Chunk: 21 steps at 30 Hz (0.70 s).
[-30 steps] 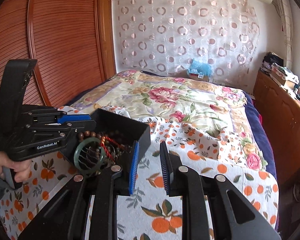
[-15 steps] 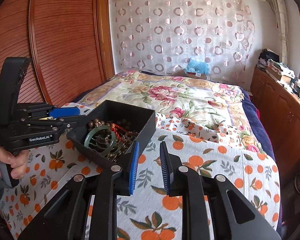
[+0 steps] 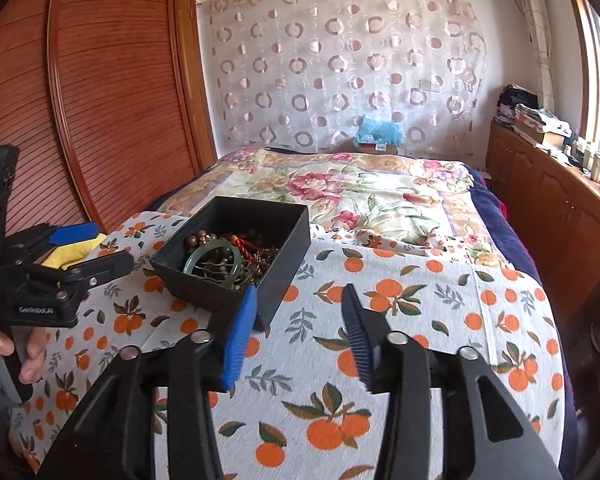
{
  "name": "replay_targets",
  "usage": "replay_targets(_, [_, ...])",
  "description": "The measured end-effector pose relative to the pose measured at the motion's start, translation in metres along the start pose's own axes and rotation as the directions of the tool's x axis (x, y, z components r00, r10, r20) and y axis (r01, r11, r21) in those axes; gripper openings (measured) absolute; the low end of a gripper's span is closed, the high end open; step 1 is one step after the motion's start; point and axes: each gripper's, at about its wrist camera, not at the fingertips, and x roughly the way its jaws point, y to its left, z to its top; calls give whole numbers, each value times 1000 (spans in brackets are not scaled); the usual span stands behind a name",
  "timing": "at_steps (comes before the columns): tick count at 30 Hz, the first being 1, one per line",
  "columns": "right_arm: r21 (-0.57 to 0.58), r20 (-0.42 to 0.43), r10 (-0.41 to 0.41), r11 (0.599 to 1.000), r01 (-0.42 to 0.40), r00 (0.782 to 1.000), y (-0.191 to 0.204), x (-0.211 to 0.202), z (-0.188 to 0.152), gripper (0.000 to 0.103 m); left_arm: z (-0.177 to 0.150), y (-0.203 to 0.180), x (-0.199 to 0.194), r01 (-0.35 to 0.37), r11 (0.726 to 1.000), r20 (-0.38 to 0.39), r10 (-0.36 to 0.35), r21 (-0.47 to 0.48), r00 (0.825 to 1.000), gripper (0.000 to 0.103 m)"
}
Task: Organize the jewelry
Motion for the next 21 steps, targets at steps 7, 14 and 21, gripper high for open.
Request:
replay_targets(7, [19, 63, -36, 999, 34, 997, 9, -36, -3, 82, -8, -2, -39, -31, 999, 33, 31, -22, 999, 95])
replay_targets(14, [19, 145, -68, 998, 66, 987, 22, -78, -6, 98, -21, -6, -84, -38, 999, 75, 41, -33, 996, 95])
replay_targets(21, [33, 194, -63, 998, 58, 979, 33, -108, -16, 100, -34, -8, -111, -38, 999, 105, 42, -38, 994, 95])
